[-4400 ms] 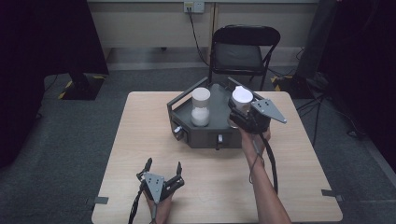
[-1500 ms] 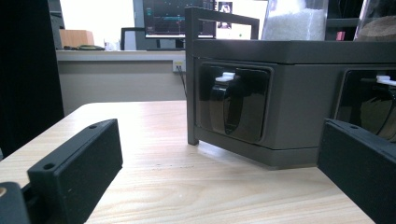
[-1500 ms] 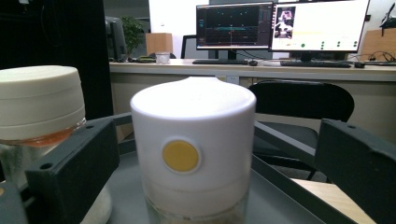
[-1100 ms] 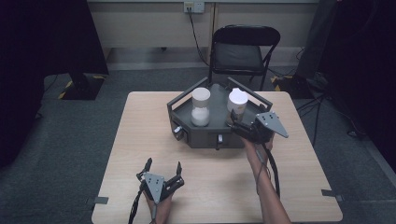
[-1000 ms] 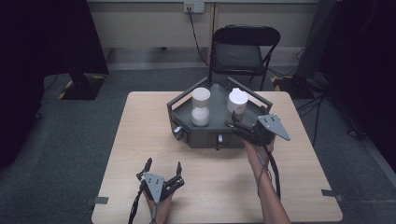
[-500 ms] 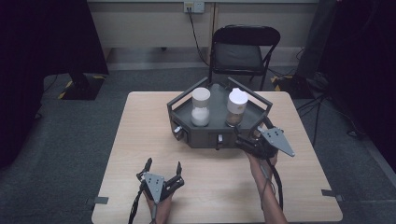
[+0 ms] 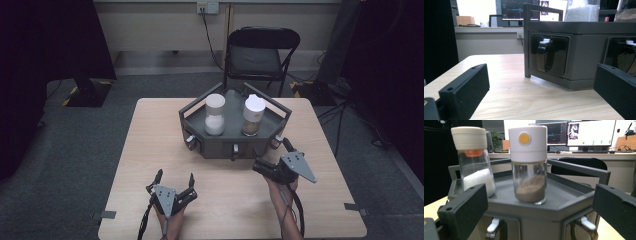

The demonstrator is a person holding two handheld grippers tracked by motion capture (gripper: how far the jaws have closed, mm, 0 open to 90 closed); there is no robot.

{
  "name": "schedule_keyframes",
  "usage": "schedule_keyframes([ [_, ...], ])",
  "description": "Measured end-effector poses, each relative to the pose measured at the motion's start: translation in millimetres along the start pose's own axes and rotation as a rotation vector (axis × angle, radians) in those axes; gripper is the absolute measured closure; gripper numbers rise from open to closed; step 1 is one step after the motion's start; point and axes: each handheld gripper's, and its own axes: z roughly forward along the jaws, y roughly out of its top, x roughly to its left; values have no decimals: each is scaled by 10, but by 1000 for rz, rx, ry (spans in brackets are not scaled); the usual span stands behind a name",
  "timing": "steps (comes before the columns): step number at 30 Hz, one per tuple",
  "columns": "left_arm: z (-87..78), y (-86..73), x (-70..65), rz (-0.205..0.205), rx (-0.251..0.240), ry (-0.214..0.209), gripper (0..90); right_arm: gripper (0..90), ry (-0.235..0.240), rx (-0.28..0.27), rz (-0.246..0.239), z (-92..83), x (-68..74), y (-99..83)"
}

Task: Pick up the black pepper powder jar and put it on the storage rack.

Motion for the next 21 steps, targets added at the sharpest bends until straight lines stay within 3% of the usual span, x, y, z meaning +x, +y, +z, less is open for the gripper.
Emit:
schedule_keyframes([
  [21,-1,0,-10,0,0,6,1,0,-62,39,-14,-436,227,-569],
])
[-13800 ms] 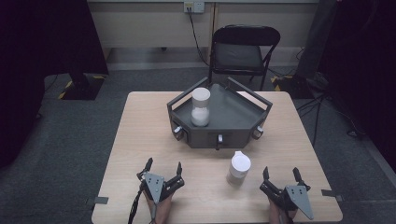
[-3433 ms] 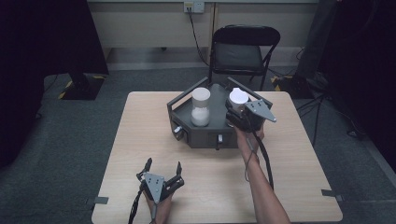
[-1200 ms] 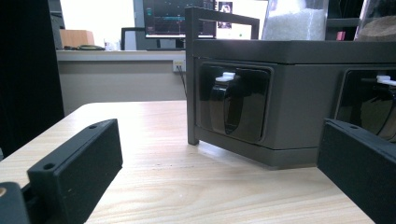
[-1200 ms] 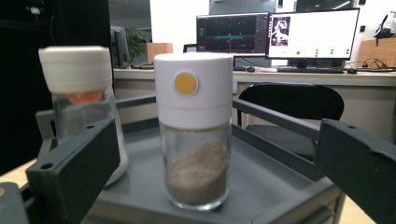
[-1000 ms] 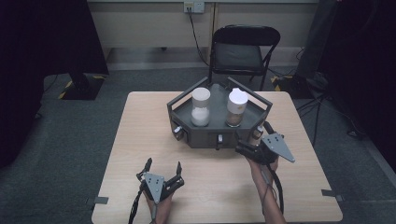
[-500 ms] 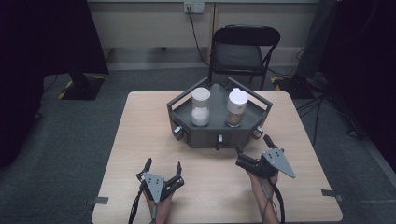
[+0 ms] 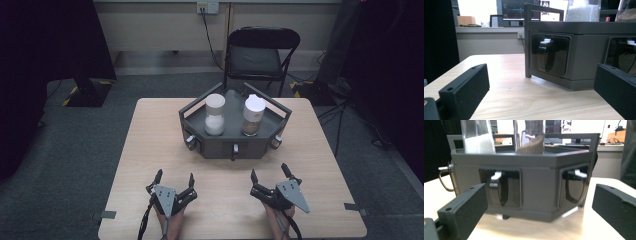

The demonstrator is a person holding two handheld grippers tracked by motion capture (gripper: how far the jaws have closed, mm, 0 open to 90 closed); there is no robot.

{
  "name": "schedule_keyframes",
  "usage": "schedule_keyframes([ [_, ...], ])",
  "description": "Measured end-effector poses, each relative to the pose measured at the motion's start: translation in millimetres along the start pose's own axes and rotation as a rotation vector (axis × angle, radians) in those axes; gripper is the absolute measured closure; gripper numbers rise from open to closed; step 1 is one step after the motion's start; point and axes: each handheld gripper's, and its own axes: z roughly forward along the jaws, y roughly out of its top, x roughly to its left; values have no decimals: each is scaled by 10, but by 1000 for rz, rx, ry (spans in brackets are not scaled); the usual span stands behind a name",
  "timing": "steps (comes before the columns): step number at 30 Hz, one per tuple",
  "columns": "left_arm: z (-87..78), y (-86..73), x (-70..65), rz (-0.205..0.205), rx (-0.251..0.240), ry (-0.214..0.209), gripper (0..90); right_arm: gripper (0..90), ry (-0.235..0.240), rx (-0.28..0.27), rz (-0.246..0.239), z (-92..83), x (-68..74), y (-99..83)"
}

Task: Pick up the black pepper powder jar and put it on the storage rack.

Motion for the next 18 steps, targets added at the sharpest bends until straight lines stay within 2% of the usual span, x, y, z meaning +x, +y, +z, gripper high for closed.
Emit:
schedule_keyframes([
  [11,0,0,0,0,0,0,1,0,-37,-3,0,-84,26,-218],
  [18,0,0,0,0,0,0,3,0,-43,-9,-6,-101,43,-270],
])
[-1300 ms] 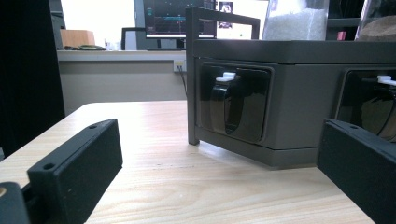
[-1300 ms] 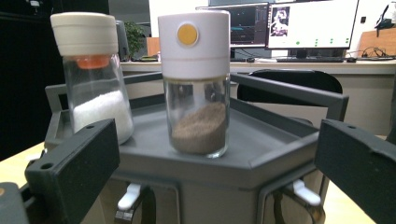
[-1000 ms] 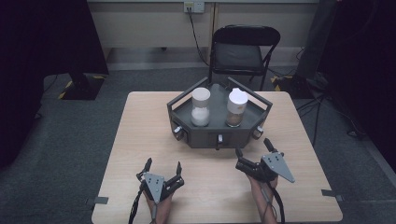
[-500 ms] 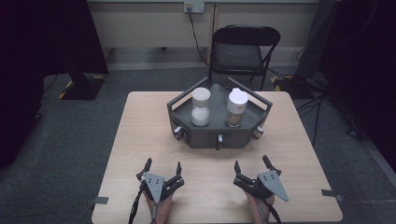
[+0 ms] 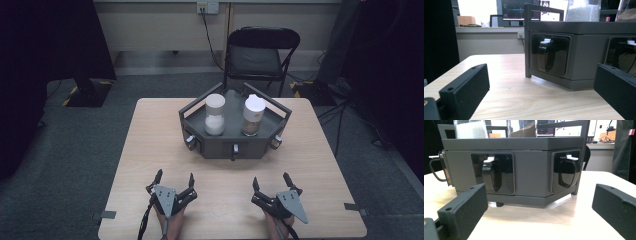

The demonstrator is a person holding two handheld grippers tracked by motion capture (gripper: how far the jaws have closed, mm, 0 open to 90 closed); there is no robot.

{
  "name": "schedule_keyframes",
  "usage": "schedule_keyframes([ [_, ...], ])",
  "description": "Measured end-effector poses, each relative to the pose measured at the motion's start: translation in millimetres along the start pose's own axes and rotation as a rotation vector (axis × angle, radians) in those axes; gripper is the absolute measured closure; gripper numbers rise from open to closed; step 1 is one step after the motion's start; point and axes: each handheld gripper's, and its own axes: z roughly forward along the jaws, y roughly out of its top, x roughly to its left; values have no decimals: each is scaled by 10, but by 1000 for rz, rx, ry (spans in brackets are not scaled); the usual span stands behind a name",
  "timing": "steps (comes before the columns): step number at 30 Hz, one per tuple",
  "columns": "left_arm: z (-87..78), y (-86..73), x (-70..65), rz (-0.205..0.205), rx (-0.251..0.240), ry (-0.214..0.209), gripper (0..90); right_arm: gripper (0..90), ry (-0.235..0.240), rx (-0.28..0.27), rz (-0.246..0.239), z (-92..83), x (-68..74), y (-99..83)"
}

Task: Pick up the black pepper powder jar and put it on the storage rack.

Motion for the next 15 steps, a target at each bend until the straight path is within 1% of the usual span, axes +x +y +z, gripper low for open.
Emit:
schedule_keyframes([
  [5,0,-1,0,0,0,0,3,0,2,-9,-3,-4,-4,-17],
  [8,-1,-1,0,0,0,0,2,0,4,-25,-13,-19,0,-45],
  [11,-1,-1,0,0,0,0,2,0,5,-29,-1,-23,-11,-54],
  [15,-1,-1,0,0,0,0,2,0,14,-35,-1,-27,-26,-63],
])
